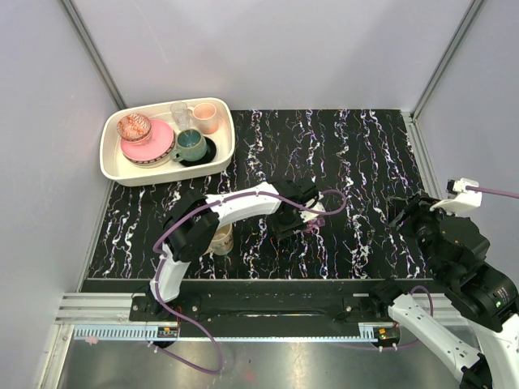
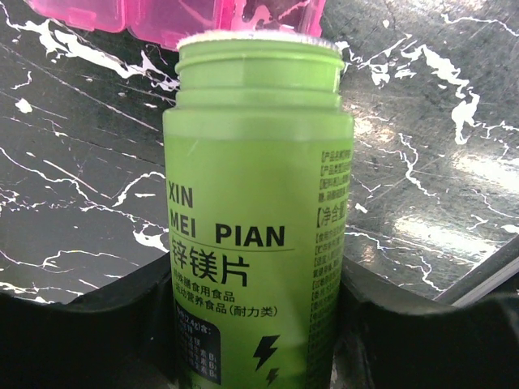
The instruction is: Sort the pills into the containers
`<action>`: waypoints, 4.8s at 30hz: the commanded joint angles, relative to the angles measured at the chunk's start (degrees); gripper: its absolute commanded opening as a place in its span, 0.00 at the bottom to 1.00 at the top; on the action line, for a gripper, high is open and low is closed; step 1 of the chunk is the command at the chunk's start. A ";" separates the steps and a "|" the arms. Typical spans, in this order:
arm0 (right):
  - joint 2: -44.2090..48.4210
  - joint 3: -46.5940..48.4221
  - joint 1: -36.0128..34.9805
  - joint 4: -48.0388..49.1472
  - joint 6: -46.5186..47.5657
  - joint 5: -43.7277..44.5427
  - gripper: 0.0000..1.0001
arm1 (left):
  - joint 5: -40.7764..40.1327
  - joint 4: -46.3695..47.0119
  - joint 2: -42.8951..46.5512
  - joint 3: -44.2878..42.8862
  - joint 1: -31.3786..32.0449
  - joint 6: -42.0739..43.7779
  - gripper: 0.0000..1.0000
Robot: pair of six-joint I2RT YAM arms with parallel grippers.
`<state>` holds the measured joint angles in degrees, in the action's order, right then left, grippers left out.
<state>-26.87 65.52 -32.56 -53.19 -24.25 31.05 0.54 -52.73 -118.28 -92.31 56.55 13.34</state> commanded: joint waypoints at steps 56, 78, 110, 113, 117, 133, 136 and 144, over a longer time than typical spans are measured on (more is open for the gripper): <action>4.55 0.14 0.12 0.10 -2.12 9.64 0.00 | -0.89 -7.91 -3.71 -11.49 0.40 1.95 0.00; 4.99 -0.04 0.21 -0.16 -2.12 10.00 0.00 | -1.85 -9.94 -5.73 -13.24 1.10 2.74 0.00; 5.43 -0.57 0.12 -0.34 -2.64 9.73 0.00 | -5.55 -12.84 -7.32 -15.97 1.98 3.09 0.00; 5.51 -0.48 0.21 -0.42 -2.56 9.82 0.00 | -5.55 -12.75 -7.14 -15.88 1.98 3.18 0.00; 5.17 -0.48 0.12 -0.34 -2.73 9.73 0.00 | -5.37 -12.75 -7.14 -15.79 1.98 3.09 0.00; 5.08 -0.21 0.13 -0.42 -2.56 9.64 0.00 | -3.44 -8.88 -4.33 -11.14 1.89 2.04 0.00; 5.08 -0.13 0.12 -0.34 -2.65 9.47 0.00 | -3.09 -7.22 -3.37 -9.38 1.89 1.69 0.00; 5.16 0.23 0.12 -0.34 -2.64 9.29 0.00 | -2.64 -4.58 -1.52 -6.30 1.80 0.81 0.00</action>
<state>-21.76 64.95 -32.56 -54.00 -26.22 39.53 -2.98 -59.88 -124.86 -99.37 58.26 14.96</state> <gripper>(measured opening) 0.567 0.554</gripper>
